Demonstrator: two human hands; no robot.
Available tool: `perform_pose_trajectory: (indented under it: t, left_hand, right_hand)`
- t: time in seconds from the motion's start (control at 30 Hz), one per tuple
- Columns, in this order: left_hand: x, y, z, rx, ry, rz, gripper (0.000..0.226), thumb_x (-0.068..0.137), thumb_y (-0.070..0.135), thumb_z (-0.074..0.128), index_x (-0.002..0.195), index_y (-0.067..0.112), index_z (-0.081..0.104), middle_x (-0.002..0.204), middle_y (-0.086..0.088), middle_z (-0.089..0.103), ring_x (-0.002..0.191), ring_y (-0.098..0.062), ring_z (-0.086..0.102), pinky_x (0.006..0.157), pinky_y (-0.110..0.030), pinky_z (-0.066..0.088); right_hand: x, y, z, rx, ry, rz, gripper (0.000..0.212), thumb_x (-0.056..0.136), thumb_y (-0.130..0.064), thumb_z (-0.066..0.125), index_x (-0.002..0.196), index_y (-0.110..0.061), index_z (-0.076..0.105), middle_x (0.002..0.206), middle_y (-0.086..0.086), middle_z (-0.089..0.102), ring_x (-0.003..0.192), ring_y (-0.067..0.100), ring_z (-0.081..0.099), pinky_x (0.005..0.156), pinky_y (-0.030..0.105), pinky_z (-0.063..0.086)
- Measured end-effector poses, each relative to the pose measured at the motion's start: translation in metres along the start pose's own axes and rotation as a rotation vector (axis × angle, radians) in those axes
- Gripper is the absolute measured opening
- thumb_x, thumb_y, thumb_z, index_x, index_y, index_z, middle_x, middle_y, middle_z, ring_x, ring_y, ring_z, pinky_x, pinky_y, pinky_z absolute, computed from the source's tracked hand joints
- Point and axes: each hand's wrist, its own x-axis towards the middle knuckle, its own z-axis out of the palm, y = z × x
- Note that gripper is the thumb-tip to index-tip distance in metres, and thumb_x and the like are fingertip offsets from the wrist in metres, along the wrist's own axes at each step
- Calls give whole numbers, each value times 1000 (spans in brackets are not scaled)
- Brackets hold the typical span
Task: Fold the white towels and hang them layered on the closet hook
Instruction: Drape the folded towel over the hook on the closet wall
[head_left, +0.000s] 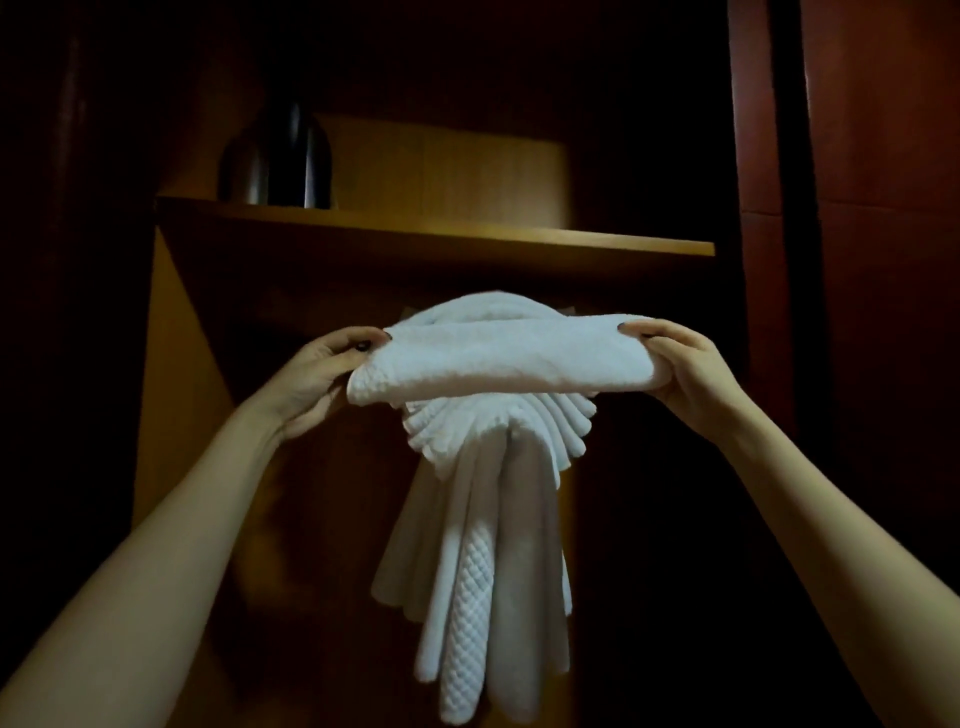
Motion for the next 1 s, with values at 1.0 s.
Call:
perform_pose_trajectory:
  t: [1.0]
  left_hand:
    - [119,-13,10,462,168,310,26,84,33,67,107,24,59,103,0,66,81,-3,69,61,-20,54]
  right_hand:
    - [150,57,6,72,-223,-29,29,94,-8,55,122,-13,62,119,13,67,105,26,68,76,29,57]
